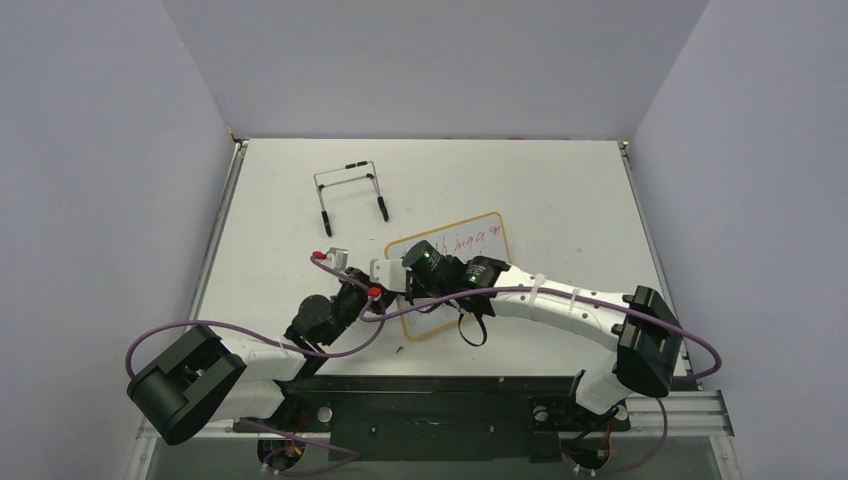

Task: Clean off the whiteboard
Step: Erase the whiteboard at the whiteboard stand.

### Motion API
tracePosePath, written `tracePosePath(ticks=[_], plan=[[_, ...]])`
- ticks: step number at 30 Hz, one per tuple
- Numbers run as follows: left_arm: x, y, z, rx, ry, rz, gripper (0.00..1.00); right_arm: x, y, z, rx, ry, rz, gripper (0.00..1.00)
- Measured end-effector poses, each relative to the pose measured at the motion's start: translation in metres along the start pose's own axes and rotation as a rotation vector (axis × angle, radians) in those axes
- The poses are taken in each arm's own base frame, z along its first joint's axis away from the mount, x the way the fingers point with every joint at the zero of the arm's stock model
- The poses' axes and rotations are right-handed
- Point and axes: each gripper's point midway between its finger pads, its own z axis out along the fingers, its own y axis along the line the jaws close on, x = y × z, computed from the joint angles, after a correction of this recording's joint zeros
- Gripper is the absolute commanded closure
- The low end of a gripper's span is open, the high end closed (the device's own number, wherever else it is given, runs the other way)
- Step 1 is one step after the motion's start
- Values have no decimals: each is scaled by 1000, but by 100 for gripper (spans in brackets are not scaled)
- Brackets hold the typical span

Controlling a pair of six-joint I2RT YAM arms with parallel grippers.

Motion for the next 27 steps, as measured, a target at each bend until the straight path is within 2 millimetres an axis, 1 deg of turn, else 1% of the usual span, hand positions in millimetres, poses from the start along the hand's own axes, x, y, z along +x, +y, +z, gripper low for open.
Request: tracePosePath(ticks=[2, 5, 7, 12, 14, 19, 23, 25, 27], plan=[[-1, 0, 0, 2, 0, -3, 100, 1, -1, -1, 11, 7, -3, 100], [-1, -1, 0, 6, 2, -7, 100, -3, -2, -4, 29, 14, -16, 100], [-1, -2, 0, 9, 3, -9, 100, -13, -4, -8, 46, 8, -27, 100], [0, -2, 0, 10, 5, -18, 100, -48, -4, -13, 93, -25, -57, 100], [0, -2, 0, 10, 6, -20, 100, -51, -3, -13, 111, -20, -62, 100], [0, -2, 0, 12, 8, -22, 100, -47, -6, -11, 141, -2, -62, 100], [2, 2, -1, -4, 17, -31, 100, -28, -1, -2, 147, 35, -67, 100], [2, 2, -1, -7, 17, -36, 100, -22, 0, -1, 146, 46, -66, 100], [2, 3, -1, -8, 17, -39, 100, -20, 1, 0, 145, 48, -67, 100]])
